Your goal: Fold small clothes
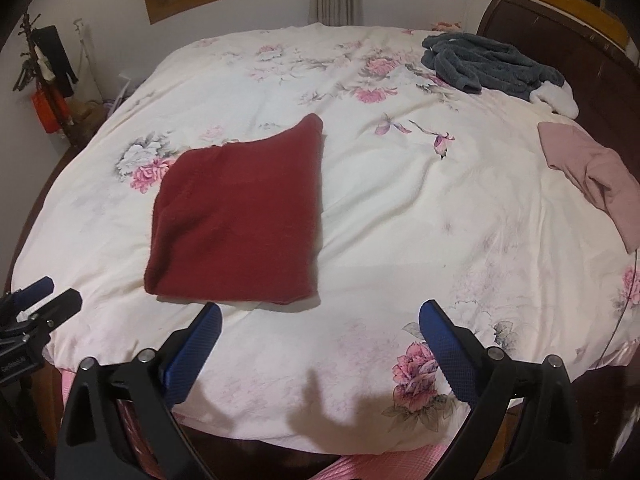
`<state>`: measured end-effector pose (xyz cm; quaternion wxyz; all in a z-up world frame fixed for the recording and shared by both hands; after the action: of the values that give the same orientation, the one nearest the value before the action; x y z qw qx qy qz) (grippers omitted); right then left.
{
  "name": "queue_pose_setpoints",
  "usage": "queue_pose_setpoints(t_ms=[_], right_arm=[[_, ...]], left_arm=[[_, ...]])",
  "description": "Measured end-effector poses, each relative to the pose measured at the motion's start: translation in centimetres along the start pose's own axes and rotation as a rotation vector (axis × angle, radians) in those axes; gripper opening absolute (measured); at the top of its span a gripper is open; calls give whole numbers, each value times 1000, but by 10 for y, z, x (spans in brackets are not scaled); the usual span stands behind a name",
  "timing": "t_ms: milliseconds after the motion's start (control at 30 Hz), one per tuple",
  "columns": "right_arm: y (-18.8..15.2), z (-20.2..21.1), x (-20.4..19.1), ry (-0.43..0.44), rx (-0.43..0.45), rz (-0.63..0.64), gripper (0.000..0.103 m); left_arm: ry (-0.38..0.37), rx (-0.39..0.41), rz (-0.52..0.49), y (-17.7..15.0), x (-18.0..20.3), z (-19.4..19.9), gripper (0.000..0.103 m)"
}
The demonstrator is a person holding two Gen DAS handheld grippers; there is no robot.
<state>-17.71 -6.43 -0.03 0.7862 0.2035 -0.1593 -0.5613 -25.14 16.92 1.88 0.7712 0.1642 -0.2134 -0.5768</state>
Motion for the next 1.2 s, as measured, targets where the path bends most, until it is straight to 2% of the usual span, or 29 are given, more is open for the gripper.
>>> queue_pose_setpoints(t_ms=[233,700,900,1200], right_arm=[[1,13,-11,23,25,21,99],[-3,4,-1,-50,13,25,99],[-1,1,5,-43,36,5,99],[-4,-5,8,-20,-3,-20,99]], left_arm=[[34,22,-12,1,2,8,91],[60,38,-41,0,12,19,91],[68,27,-41,-1,12,14,91],[74,27,-46,1,13,12,91]])
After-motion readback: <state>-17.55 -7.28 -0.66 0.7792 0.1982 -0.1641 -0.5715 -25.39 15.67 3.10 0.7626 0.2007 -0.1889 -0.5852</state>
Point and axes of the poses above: each gripper's, at about its wrist camera, not at the fingertips, and z roughly against the way its jaws point, x to its right, y to its top, the point moved 9 cm from there along -z, roughly the way its jaws point, and after that the axes turned 2 degrees about z, right-handed, at the moved point
